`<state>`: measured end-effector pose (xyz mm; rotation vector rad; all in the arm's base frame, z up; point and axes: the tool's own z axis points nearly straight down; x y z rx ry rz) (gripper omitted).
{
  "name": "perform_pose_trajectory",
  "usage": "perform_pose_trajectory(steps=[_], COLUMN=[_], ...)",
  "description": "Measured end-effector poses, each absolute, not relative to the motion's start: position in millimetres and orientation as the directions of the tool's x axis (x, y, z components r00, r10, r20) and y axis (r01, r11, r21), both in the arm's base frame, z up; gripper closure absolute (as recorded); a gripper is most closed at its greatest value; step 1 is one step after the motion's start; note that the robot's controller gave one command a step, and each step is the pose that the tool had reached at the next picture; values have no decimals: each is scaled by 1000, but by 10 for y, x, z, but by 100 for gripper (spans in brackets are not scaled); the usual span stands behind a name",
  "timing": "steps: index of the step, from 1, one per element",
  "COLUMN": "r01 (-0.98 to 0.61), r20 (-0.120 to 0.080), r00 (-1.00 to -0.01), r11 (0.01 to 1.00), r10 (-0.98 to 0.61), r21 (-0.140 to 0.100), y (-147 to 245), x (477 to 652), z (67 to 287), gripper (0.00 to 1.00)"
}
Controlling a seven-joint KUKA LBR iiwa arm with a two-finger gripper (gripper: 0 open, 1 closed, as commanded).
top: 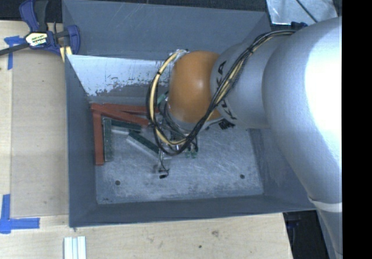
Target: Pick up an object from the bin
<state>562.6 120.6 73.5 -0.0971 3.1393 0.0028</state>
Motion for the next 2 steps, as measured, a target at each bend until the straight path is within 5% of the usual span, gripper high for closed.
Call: perform_pose_trajectory(steps=[1,2], r01=[-60,-356], r20=[-4,-11], r00=[-998,-935], r11=[998,935], r10=[-60,-356], r21=[1,-2], y=[1185,1160], x=[5642,5589], z=[744,2245], gripper=[100,100])
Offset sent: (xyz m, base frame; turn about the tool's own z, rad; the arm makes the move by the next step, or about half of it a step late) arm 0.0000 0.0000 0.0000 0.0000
